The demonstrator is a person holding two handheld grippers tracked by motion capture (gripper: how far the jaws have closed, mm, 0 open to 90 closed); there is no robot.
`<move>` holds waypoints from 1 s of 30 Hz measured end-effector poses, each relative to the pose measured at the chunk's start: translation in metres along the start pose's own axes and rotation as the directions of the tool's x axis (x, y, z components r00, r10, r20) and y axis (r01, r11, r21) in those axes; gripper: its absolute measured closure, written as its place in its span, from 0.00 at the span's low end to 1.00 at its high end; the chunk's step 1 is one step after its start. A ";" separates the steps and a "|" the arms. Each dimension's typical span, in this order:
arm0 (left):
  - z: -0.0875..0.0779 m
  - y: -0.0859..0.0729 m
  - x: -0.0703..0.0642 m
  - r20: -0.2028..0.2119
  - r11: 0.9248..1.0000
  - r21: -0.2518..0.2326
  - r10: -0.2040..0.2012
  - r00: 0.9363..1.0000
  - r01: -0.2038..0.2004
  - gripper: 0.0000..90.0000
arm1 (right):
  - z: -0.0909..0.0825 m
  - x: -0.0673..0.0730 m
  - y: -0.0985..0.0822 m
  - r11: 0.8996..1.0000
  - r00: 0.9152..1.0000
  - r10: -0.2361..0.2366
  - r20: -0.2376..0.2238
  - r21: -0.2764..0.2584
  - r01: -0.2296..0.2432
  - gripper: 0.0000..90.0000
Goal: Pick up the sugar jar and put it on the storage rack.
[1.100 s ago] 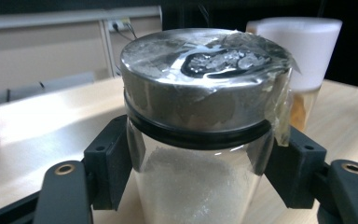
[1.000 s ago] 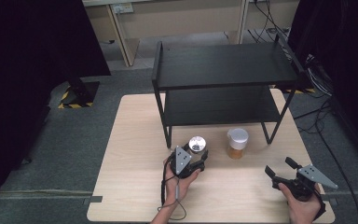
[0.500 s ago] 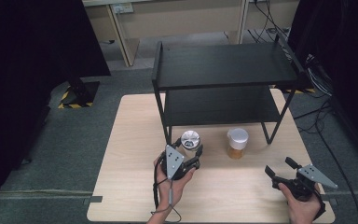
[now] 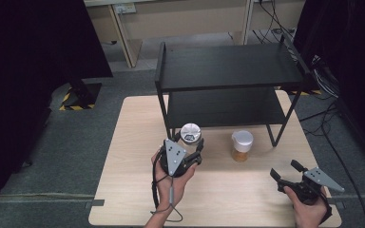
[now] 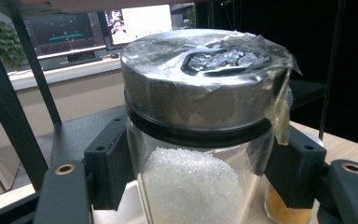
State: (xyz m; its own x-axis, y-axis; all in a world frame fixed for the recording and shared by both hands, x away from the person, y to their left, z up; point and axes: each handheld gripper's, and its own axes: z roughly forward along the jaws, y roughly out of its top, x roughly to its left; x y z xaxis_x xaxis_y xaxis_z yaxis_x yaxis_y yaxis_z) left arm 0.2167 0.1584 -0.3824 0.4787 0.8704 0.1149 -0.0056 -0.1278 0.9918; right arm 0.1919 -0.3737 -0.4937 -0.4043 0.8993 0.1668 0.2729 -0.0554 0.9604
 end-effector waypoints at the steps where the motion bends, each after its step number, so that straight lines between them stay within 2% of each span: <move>1: 0.000 0.004 0.001 -0.002 1.000 0.003 0.000 1.000 0.000 0.34 | 0.000 0.000 0.000 1.000 1.000 0.001 0.000 0.000 -0.001 0.05; 7: -0.002 0.024 0.005 -0.008 1.000 0.001 -0.015 1.000 0.015 0.35 | 0.000 0.000 0.000 1.000 1.000 0.001 0.001 0.001 -0.001 0.05; 15: -0.003 0.043 0.011 -0.012 1.000 -0.003 -0.006 1.000 0.006 0.35 | 0.000 0.000 0.000 1.000 1.000 0.001 0.001 0.001 -0.001 0.05; 30: -0.003 0.070 0.020 -0.028 1.000 -0.021 0.002 1.000 -0.002 0.35 | 0.000 0.000 0.000 1.000 1.000 0.003 0.000 0.002 -0.003 0.05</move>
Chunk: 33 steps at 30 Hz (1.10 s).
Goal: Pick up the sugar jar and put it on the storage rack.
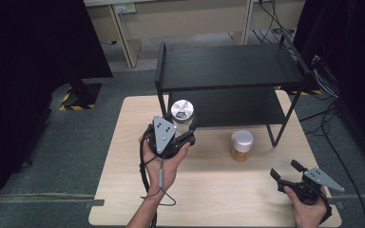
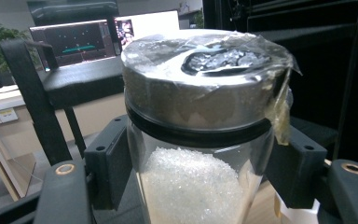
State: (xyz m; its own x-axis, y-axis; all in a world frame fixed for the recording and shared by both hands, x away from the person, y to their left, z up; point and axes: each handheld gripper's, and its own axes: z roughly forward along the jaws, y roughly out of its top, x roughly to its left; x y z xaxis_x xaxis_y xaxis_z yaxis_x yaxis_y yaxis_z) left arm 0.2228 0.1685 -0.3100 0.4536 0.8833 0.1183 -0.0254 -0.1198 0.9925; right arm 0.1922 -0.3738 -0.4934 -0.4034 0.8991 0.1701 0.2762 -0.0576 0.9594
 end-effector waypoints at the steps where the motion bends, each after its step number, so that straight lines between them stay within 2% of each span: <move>1: 0.000 0.001 0.000 -0.002 1.000 -0.005 -0.004 1.000 0.004 0.35 | 0.000 0.000 0.000 1.000 1.000 0.000 0.000 0.000 0.000 0.05; 12: 0.005 0.023 0.000 -0.014 0.999 -0.036 -0.002 1.000 0.002 0.35 | 0.000 0.000 0.000 1.000 1.000 0.002 0.000 -0.001 -0.002 0.05; 33: 0.017 0.058 0.005 -0.021 0.999 -0.040 -0.023 0.999 0.023 0.35 | 0.000 -0.001 0.000 1.000 1.000 0.007 0.000 -0.002 -0.007 0.05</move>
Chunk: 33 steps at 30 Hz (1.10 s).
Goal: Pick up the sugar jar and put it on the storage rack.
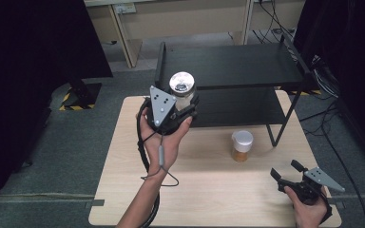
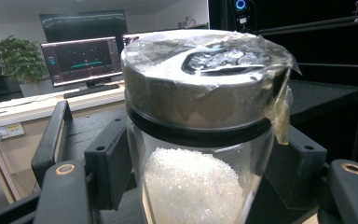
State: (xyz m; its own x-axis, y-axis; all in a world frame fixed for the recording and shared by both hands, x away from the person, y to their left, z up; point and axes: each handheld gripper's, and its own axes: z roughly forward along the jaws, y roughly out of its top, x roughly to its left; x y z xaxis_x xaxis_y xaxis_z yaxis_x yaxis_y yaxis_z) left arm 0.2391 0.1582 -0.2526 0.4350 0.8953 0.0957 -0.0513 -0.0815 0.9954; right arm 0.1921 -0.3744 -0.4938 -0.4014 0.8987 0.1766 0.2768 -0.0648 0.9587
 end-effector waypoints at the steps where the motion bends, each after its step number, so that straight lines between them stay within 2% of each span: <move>1: 0.002 0.003 0.001 -0.007 1.000 0.001 -0.001 1.000 0.001 0.35 | 0.000 0.000 0.000 1.000 1.000 0.000 0.000 0.000 0.000 0.05; 14: 0.016 0.025 0.007 -0.045 1.000 0.018 -0.019 0.999 0.020 0.35 | 0.000 0.000 0.000 1.000 1.000 0.001 0.000 0.001 -0.001 0.05; 21: 0.029 0.037 0.008 -0.073 0.999 0.031 -0.015 0.997 0.017 0.35 | 0.000 0.000 0.000 1.000 1.000 0.001 0.000 0.001 -0.001 0.05; 27: 0.039 0.042 0.009 -0.092 0.999 0.038 -0.015 0.996 0.018 0.35 | 0.000 0.000 0.000 1.000 1.000 0.003 0.000 0.000 -0.003 0.05; 33: 0.050 0.041 0.010 -0.115 0.999 0.043 -0.018 0.993 0.023 0.35 | 0.000 0.000 0.000 1.000 1.000 0.001 0.000 0.000 -0.001 0.05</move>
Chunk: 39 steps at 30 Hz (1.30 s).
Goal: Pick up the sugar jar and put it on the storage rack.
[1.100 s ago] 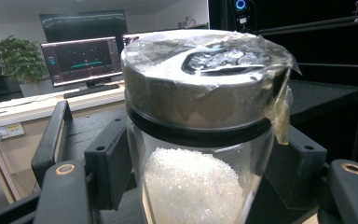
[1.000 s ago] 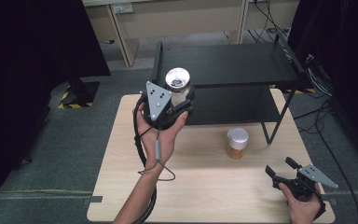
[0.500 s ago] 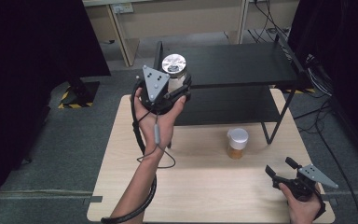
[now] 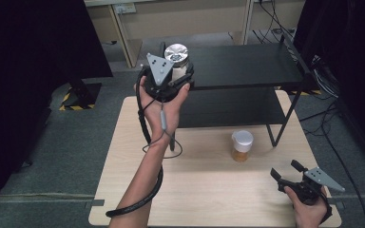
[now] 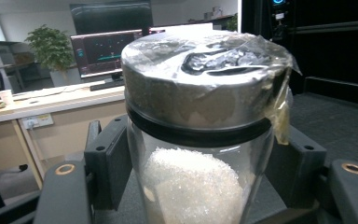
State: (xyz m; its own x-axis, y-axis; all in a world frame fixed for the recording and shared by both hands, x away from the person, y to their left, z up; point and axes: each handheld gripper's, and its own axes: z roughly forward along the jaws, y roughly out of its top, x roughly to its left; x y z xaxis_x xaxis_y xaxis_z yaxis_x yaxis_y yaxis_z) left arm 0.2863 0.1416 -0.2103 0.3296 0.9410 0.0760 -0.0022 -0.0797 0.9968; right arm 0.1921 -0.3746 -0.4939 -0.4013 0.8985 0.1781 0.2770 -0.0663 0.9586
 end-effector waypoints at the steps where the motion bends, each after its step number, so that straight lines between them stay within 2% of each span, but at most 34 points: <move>1: 0.000 0.000 0.000 0.000 1.000 0.000 0.000 1.000 0.000 0.35 | 0.000 0.000 0.000 1.000 1.000 -0.001 0.000 0.000 0.001 0.05; 12: 0.015 -0.002 -0.002 -0.026 1.000 0.027 -0.004 1.000 0.005 0.34 | 0.000 0.000 0.000 1.000 1.000 0.001 0.000 0.000 -0.001 0.05; 25: 0.021 -0.003 -0.002 -0.032 0.999 0.036 -0.006 0.999 0.007 0.34 | 0.000 0.000 0.000 1.000 1.000 0.001 0.000 0.000 -0.001 0.05; 36: 0.028 -0.006 0.002 -0.036 0.998 0.030 -0.060 0.998 0.061 0.34 | 0.000 0.000 0.000 1.000 1.000 -0.001 -0.001 -0.001 0.001 0.05; 39: 0.029 -0.006 0.005 -0.031 0.995 0.036 -0.087 0.996 0.088 0.34 | 0.000 0.000 0.000 1.000 1.000 -0.001 -0.001 0.001 0.001 0.05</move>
State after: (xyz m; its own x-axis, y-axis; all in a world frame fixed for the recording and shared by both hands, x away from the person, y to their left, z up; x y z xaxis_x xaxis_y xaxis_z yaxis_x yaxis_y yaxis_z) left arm 0.3154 0.1371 -0.2169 0.2989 0.9542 -0.0106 0.0609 -0.0080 0.9981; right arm 0.1923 -0.3747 -0.4939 -0.4026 0.8980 0.1775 0.2771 -0.0653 0.9586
